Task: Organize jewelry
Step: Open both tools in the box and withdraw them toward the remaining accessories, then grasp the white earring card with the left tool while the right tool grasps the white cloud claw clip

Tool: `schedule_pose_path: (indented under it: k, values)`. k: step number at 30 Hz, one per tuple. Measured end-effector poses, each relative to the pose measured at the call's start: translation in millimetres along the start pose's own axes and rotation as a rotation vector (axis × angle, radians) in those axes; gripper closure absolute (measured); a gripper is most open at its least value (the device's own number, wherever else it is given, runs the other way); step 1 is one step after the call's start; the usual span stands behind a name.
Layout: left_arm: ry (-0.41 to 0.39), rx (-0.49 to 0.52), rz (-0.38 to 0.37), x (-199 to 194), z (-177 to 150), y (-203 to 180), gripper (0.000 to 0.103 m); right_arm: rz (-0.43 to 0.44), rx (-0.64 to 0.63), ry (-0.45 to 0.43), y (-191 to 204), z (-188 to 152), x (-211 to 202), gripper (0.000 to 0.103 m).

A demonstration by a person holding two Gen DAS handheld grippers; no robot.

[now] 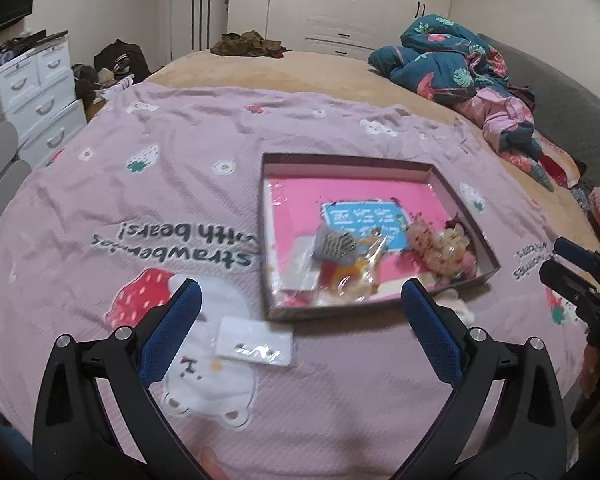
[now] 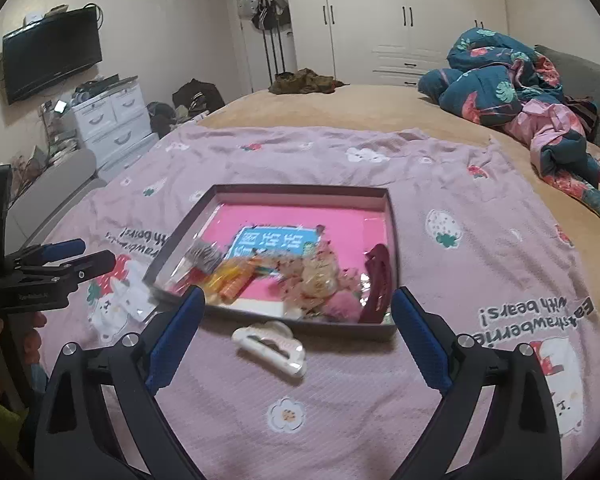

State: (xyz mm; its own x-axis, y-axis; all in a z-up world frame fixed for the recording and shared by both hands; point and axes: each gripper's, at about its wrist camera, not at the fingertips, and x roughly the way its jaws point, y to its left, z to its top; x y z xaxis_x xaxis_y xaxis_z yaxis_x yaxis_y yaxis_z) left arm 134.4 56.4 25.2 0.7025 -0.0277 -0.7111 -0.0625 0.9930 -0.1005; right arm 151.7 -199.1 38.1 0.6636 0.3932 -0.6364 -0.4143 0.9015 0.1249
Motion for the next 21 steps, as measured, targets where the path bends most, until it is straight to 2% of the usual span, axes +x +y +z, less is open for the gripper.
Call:
schedule_pose_path:
  k: [10,14,21]
  values:
    - [0.047,-0.022,0.009,6,-26,23,0.01,0.018,-0.008,0.08,17,-24,21,0.009]
    - [0.084,-0.002,0.043,18,-38,31,0.01,0.021,-0.005,0.114,20,-35,33,0.009]
    - [0.15,-0.008,0.05,40,-50,48,0.01,0.024,0.01,0.174,24,-48,60,0.009]
